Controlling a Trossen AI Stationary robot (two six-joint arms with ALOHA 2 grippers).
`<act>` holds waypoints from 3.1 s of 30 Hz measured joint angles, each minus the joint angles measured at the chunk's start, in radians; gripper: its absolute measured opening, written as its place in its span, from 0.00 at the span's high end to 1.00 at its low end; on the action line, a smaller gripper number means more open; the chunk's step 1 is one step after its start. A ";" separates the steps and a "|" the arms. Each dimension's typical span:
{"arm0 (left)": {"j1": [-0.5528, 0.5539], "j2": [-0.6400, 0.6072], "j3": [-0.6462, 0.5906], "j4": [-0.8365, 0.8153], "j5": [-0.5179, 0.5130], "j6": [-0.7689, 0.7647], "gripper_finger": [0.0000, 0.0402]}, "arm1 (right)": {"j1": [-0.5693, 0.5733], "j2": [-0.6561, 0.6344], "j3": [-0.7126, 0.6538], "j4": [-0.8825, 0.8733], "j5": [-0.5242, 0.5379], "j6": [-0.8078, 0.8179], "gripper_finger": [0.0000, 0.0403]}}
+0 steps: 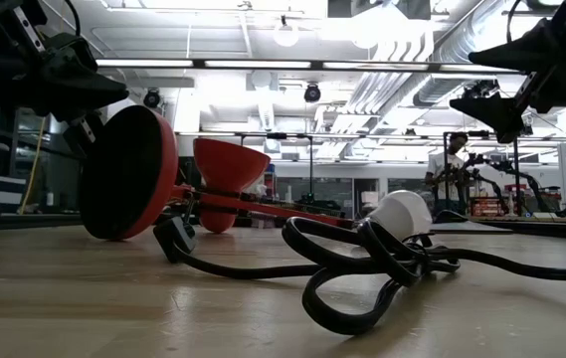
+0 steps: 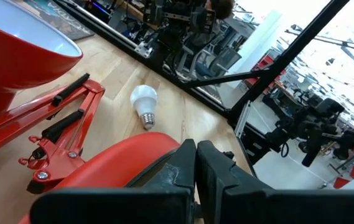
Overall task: Screw lightbulb
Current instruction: Return to Home Position
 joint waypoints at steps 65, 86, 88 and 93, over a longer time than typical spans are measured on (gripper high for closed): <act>0.000 0.000 0.000 0.000 0.000 0.000 1.00 | 0.000 0.000 -0.001 -0.049 0.001 0.000 0.15; 0.000 0.000 0.000 0.000 0.000 0.000 1.00 | 0.000 0.000 -0.001 -0.049 0.001 0.000 0.15; 0.000 0.000 0.000 -0.001 0.000 0.000 1.00 | 0.000 0.000 -0.001 -0.049 0.001 0.000 0.15; 0.000 0.000 0.000 0.000 0.000 0.000 1.00 | 0.000 0.000 -0.001 -0.049 0.001 0.000 0.15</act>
